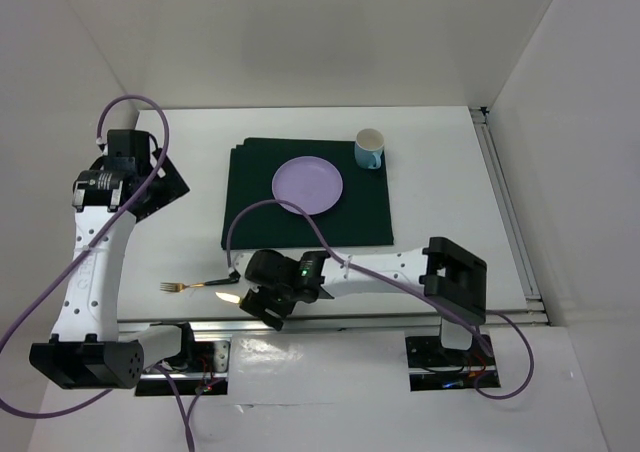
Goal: Set the dinner table for one person
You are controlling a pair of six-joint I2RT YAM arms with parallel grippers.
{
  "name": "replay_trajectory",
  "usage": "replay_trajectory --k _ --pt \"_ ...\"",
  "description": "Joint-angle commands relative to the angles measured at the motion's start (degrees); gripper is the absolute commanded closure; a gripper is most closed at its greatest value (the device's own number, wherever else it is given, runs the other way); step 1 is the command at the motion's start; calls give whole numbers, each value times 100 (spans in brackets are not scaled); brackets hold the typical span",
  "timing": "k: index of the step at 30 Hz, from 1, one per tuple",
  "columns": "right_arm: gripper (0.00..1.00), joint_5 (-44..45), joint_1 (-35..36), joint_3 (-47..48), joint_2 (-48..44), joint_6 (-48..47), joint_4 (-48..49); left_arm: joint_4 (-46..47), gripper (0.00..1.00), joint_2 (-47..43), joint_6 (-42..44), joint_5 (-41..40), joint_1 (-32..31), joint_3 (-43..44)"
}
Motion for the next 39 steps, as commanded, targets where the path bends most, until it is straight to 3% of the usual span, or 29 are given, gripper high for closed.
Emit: replay_trajectory --k 1,6,17,21,22,25,26,28,32,39 --pt "20 125 43 7 210 -183 713 -10 0 21 83 195 38 78" --pt "22 274 43 59 553 -245 889 -10 0 -31 83 265 38 -46" --pt "41 723 43 174 1142 -245 1171 -10 0 -84 83 318 38 -99" --pt "57 846 43 121 1195 -183 1171 -10 0 -84 83 318 38 -99" --pt "67 907 43 121 1195 -183 1118 -10 0 -84 83 318 38 -99" --pt "83 1127 43 59 1143 -183 995 -10 0 -84 83 265 38 -160" --pt "93 1180 43 7 1047 -183 995 42 0 -84 31 265 38 -212" --pt "100 1355 43 -46 827 -183 767 42 0 3 -92 265 116 -414" --pt "100 1470 43 -231 255 -70 520 165 0 224 -304 1152 293 -925" --pt "100 2154 -175 -512 -894 826 -672 333 5 144 -575 960 293 -1487"
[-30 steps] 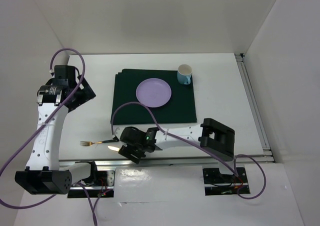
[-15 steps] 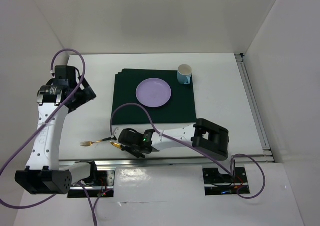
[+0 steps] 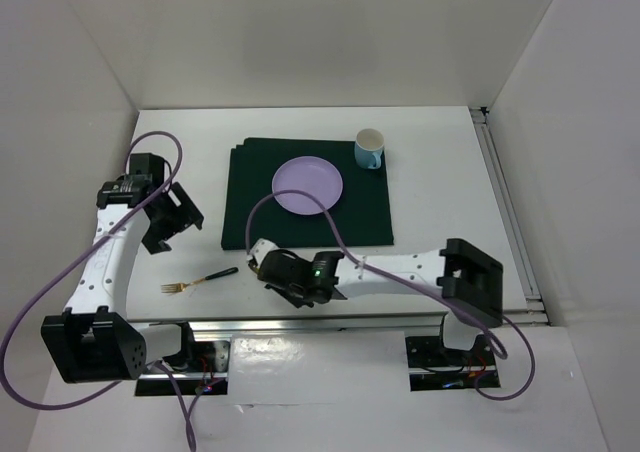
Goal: Set the dinner table for one person
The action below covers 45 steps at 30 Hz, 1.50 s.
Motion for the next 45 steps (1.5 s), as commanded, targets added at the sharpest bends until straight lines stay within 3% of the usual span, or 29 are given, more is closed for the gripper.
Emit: replay_trajectory --k 1,5,6,10,13,16,22,30,31,32,33,35,38,42,45 --pt "100 554 -268 -88 -756 724 -792 118 5 -59 -233 -42 21 25" --pt "100 712 -1189 43 -1196 1856 -1592 57 5 -68 -462 -103 21 -124" --pt "100 625 -1427 44 -1275 2260 -1698 57 0 -155 -531 -25 21 -124" --pt "100 -192 -2875 -570 -1819 2649 -1261 162 0 -296 -637 29 21 -265" --pt "100 -711 -3545 -773 -1969 2773 -962 162 0 -296 -637 29 21 -265" --pt "100 -852 -3924 -774 -1918 2686 -725 162 0 -235 -637 98 21 -396" --pt "100 -501 -4417 -133 -873 2220 -477 583 0 -402 -944 749 -39 -1195" --pt "99 -563 -4831 271 181 2079 111 382 1 -199 -1849 573 -294 -1566" --pt "92 -493 -4831 350 261 2079 112 382 1 -104 -1946 634 -295 -1566" --pt "66 -492 -4831 351 323 2079 112 382 3 -42 -2190 705 -425 -1566" --pt "51 -492 -4831 429 376 2009 112 304 3 37 -2341 705 -479 -1427" --pt "35 -554 -4831 492 377 1956 112 40 3 344 -2622 705 -628 -1242" --pt "25 -615 -4831 553 263 1834 112 -347 4 828 -3263 417 -909 -750" --pt "25 -721 -4831 606 157 1658 59 -496 11 1136 -3991 161 -1050 -678" --pt "24 -782 -4831 606 26 1508 59 -112 12 1189 -4371 371 -1051 -1028"
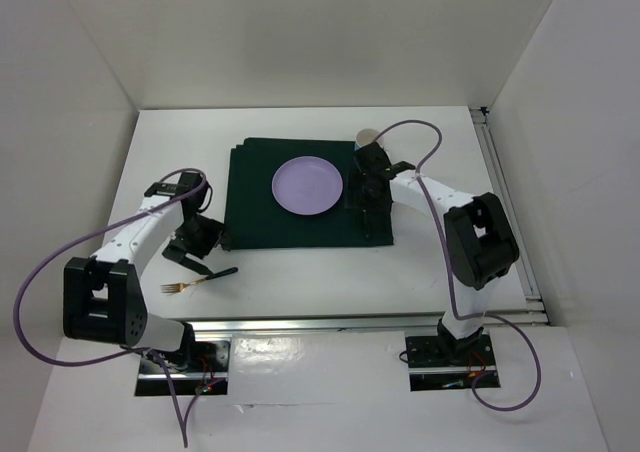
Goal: Set the dinner table for one person
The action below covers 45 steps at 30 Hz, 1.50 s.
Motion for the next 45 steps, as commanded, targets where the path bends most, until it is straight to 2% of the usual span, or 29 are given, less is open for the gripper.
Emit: replay_trajectory --k 1,5,10,22,25,28,30,31,32,35,36,38,39,40,42,43,44,45 --pt "24 -115 8 232 -453 -308 101 73 12 66 -866 -29 -34 -267" --pt "24 -169 8 109 -604 -441 152 188 9 329 -1279 -142 -139 -329" --pt "24 -283 8 4 -797 -502 153 407 10 329 -1798 -283 -140 -715" --pt "24 -283 8 -233 -1122 -555 100 1392 15 435 -2185 -345 -140 -1296" --pt "24 -283 61 -234 -1122 -555 100 1576 25 654 -2185 -415 -140 -1357" --pt "24 -283 61 -234 -1061 -555 47 1577 57 830 -2238 -363 -140 -1410" --pt "24 -283 114 -173 -1008 -555 -5 1525 73 883 -2238 -310 -140 -1410" --pt "24 -231 114 -172 -1008 -555 -5 1455 95 787 -2160 -310 -88 -1410" --pt "24 -230 114 -172 -1008 -555 -5 1358 100 717 -2107 -406 -87 -1410" --pt "24 -178 114 -32 -955 -555 -119 711 100 384 -1905 -897 -34 -1042" --pt "24 -177 114 -31 -955 -555 -120 498 100 382 -1591 -1369 -34 -841" --pt "24 -177 114 21 -955 -555 -172 59 100 452 -1186 -1846 -34 -33" --pt "24 -177 114 21 -955 -555 -172 -152 100 557 -427 -2257 -34 257" --pt "24 -177 114 82 -1007 -555 -251 -285 100 697 -71 -2400 -34 895" --pt "22 -177 114 83 -1008 -555 -312 -662 100 1179 536 -2812 -87 1540" --pt "20 -177 114 144 -1008 -555 -383 -899 100 1304 757 -2954 -305 2091" --pt "16 -177 114 144 -1060 -555 -383 -771 100 1401 1203 -2955 -411 2271" --pt "7 -230 114 144 -1061 -503 -444 -552 100 1497 2138 -2860 -508 2421"
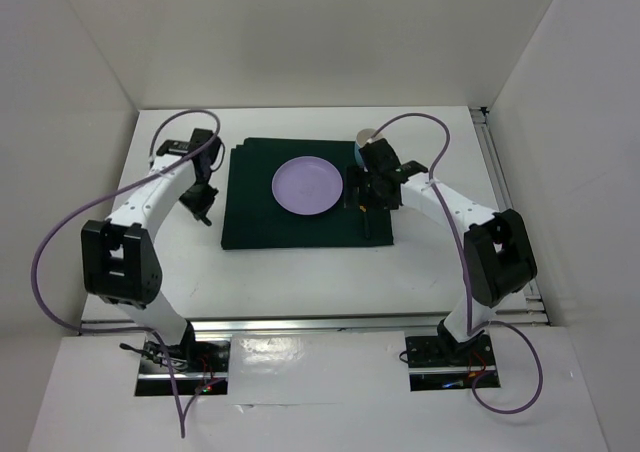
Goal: Set the dinner table for one person
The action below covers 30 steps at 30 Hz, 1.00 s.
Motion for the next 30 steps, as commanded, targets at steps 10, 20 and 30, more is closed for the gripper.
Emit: replay_trajectory --k 10,20,30 --pt "0 157 -136 -69 -1016 222 -552 429 100 1833 4359 764 -1158 2220" --pt "0 429 -242 -263 -1271 407 -710 482 100 2810 4780 1255 -1264 2283" --pt "0 632 -540 1 -1219 161 -842 429 100 3223 4658 1397 -1264 2423"
